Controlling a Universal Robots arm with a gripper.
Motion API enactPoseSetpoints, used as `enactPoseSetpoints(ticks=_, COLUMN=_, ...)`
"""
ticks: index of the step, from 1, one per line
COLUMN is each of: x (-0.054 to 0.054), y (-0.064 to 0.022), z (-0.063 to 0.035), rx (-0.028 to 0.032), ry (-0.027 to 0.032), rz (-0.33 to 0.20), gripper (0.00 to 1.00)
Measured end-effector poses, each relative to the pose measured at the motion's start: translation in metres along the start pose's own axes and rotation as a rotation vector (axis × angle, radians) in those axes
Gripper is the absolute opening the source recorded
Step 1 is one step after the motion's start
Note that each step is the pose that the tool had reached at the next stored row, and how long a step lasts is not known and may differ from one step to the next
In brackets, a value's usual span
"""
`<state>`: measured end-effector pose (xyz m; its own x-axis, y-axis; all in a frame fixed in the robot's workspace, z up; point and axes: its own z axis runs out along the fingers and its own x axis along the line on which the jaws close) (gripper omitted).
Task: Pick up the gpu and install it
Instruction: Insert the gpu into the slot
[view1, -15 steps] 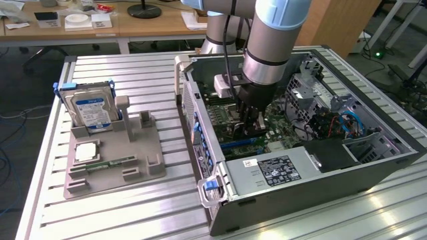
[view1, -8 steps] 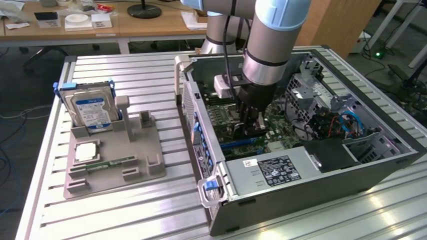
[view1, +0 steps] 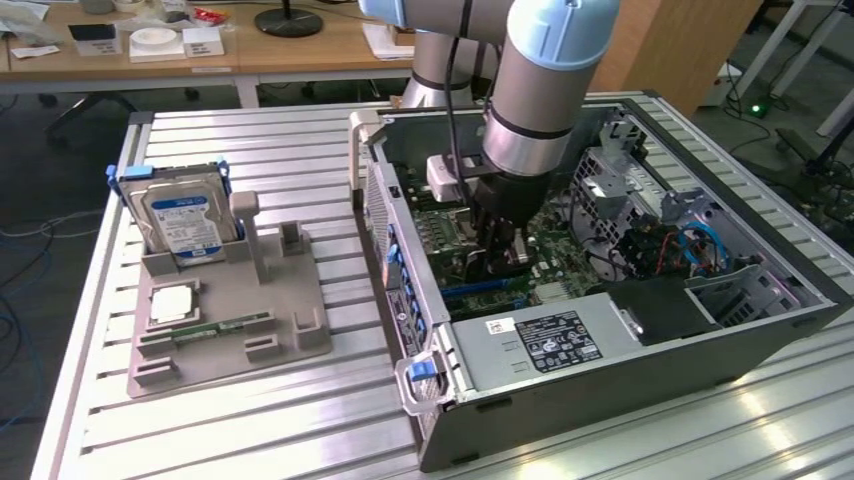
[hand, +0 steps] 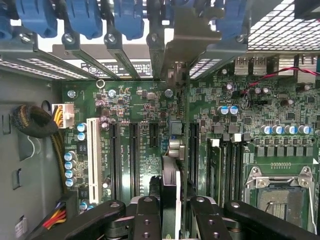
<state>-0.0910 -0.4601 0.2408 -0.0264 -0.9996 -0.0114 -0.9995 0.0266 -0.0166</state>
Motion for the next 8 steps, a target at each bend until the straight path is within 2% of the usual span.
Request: enactPoseSetpoints(ticks=8, x=0.0000, y=0.0003, z=0.0038, rx=0.0000, ry=-0.0025, rz=0.000, gripper=0.27)
